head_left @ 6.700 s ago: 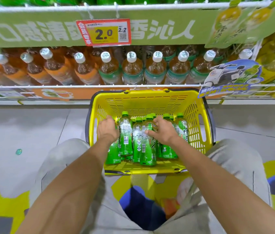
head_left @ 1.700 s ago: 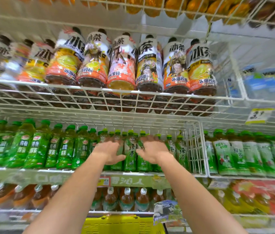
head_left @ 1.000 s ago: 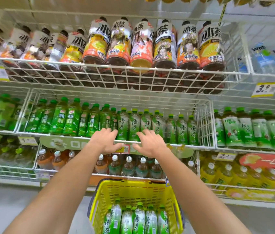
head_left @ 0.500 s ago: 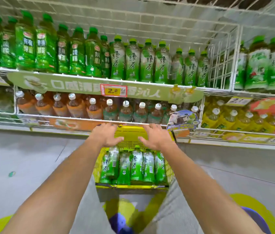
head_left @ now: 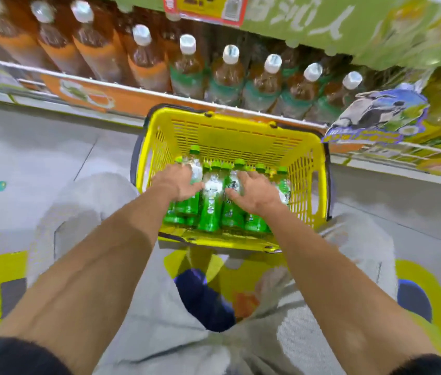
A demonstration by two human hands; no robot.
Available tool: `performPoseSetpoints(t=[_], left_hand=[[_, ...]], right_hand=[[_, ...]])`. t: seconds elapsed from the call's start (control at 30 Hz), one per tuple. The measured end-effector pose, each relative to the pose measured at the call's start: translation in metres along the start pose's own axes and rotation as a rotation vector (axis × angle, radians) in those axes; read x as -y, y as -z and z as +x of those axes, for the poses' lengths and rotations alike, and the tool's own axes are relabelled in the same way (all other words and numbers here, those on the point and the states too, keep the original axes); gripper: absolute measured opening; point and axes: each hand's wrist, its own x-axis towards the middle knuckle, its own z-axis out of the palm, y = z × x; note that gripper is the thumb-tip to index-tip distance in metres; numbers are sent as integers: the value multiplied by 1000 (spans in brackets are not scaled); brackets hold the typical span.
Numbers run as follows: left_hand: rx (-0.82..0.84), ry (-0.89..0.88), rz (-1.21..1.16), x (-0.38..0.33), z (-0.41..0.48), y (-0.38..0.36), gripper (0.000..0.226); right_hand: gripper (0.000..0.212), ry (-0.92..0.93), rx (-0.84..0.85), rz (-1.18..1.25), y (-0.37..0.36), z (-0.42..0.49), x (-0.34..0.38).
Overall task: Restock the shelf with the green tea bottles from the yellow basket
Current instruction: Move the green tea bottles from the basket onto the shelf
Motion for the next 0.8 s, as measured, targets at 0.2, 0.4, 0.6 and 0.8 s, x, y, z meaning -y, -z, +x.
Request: performPoseSetpoints(t=[0.2,0.4,0.6,0.8], left_hand=[[-45,142,-241,-4,30,6,49],[-88,281,-372,-16,47,5,40],[-40,321,-426,-18,45,7,48],[90,347,-580,2,29,-16,60]], right_hand=[[60,-123,-42,194,2,41,5],[39,-202,-83,198,-1,62,4],[37,-224,24,227,8,71,0],[40,-220,28,280,6,57,0]])
